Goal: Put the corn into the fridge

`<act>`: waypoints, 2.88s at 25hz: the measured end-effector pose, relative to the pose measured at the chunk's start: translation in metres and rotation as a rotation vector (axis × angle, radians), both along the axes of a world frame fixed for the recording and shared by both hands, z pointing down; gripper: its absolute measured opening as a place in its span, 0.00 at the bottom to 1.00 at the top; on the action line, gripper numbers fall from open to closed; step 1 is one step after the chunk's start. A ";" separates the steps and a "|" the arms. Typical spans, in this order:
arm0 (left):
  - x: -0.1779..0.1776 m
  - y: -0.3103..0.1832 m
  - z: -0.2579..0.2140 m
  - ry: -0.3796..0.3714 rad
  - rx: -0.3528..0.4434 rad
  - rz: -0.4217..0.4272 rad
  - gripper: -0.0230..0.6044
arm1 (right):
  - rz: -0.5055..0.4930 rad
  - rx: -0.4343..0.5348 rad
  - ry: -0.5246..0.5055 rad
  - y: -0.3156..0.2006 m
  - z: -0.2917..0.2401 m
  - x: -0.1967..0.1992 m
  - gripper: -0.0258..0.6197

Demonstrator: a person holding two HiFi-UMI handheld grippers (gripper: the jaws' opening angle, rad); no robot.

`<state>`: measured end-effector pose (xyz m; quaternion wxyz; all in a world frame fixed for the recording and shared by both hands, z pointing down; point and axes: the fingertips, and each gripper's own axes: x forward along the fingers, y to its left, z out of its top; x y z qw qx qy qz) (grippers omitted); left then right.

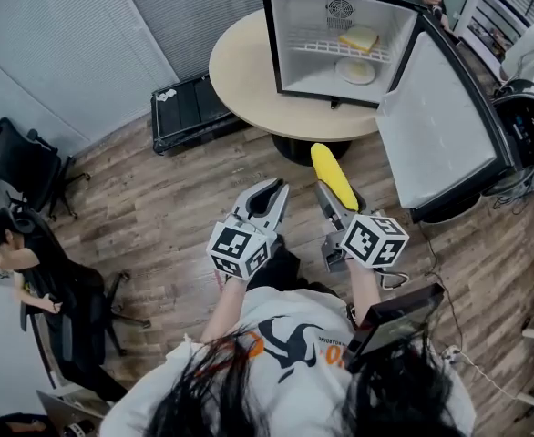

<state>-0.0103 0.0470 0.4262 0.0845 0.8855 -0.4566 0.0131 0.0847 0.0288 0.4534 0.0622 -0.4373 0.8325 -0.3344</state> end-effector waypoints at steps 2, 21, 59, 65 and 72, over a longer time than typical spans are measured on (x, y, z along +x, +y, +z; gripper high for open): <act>-0.001 -0.003 0.001 -0.002 -0.003 0.005 0.10 | 0.004 -0.003 0.002 -0.004 0.001 -0.002 0.45; -0.019 -0.137 0.004 0.013 -0.028 0.067 0.10 | 0.102 -0.008 0.026 -0.135 -0.008 -0.011 0.45; -0.043 -0.291 0.027 0.092 -0.102 0.265 0.11 | 0.253 -0.100 0.066 -0.267 0.008 -0.041 0.45; -0.037 -0.299 0.027 0.090 -0.104 0.263 0.11 | 0.257 -0.084 0.076 -0.282 0.004 -0.030 0.45; -0.029 -0.314 0.026 0.088 -0.107 0.239 0.11 | 0.230 -0.060 0.113 -0.309 0.000 -0.020 0.45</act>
